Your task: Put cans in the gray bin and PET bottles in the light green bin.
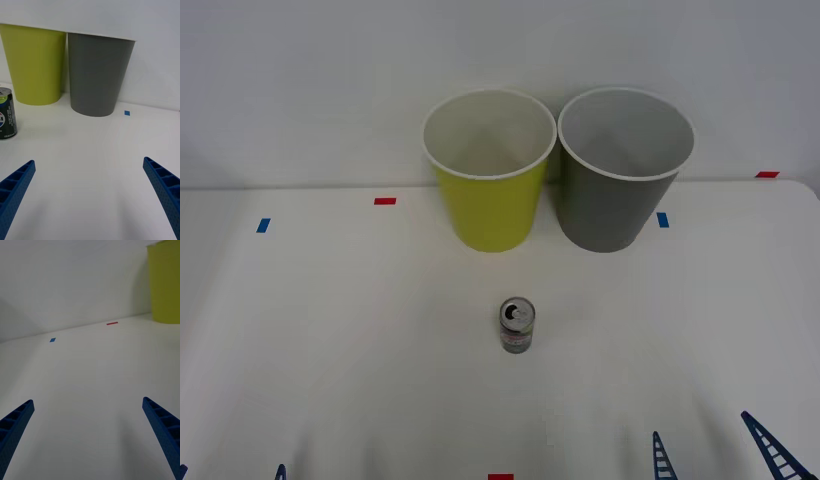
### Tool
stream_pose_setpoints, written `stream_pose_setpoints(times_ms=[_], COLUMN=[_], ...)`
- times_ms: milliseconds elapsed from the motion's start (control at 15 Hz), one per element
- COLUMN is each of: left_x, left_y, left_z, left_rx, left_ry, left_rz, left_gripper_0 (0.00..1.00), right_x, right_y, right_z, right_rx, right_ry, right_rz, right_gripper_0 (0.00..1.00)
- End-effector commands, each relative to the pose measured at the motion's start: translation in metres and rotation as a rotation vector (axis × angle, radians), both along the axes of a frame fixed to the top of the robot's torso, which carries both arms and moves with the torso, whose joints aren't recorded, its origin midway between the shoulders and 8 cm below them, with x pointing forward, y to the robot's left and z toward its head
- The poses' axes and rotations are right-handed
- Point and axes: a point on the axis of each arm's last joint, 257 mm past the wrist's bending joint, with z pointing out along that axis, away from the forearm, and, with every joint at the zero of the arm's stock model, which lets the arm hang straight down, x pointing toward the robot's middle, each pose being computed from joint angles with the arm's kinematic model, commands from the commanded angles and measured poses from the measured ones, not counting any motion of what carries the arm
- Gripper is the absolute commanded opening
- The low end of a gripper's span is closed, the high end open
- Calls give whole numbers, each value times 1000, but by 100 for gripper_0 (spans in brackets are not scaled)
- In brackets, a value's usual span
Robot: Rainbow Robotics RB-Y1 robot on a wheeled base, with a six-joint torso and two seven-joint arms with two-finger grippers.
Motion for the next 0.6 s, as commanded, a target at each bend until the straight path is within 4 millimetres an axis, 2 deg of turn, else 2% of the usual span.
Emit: stream_pose_setpoints(times_ms=[67,600], left_x=[0,0], left_y=[0,0], left_z=[0,0], left_rx=[0,0], left_ry=[0,0], left_rz=[0,0], left_gripper_0=[100,100], right_x=[0,0], right_y=[0,0], right_z=[0,0], right_rx=[0,0], right_ry=[0,0], right_rz=[0,0], right_gripper_0=[100,100])
